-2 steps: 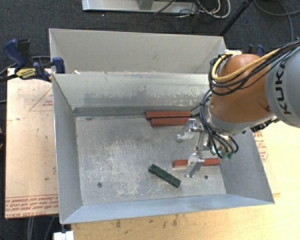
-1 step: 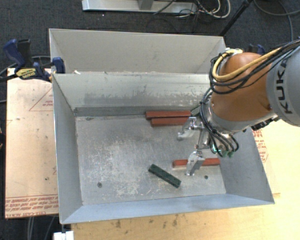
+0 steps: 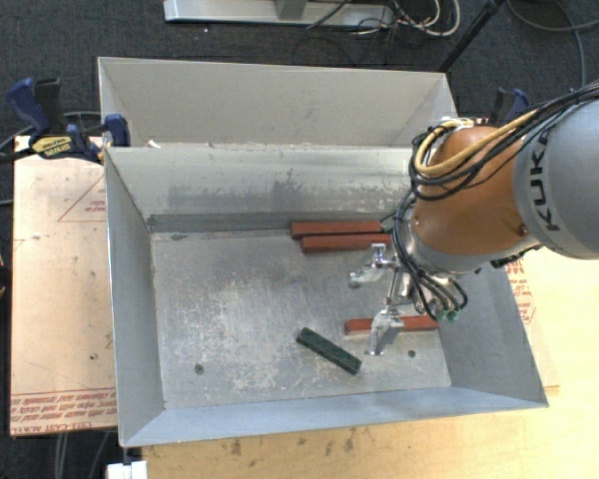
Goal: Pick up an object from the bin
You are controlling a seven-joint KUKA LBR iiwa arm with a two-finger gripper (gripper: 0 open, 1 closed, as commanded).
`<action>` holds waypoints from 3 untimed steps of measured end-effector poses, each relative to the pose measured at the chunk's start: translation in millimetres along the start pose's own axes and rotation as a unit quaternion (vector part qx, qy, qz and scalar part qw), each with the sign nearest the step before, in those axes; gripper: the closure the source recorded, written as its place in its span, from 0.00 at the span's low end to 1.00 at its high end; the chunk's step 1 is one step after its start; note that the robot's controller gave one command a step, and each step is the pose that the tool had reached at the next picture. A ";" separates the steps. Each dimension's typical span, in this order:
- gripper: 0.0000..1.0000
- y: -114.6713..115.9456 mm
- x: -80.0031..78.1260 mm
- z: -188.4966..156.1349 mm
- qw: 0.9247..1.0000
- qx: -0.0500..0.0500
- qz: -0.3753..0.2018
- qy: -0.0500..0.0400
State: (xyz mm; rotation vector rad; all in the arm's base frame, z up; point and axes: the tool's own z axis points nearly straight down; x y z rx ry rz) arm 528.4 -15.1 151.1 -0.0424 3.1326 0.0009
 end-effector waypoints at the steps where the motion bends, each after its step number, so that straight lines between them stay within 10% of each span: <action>1: 1.00 -17.8 11.4 73.7 1.000 0.000 0.000 -0.005; 2: 1.00 -17.8 11.4 73.7 1.000 0.000 0.000 -0.005; 3: 1.00 -24.8 13.1 -91.8 0.999 0.000 0.040 0.000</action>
Offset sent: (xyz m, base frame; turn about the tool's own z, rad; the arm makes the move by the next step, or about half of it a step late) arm 0.0000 0.0000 0.0000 0.0000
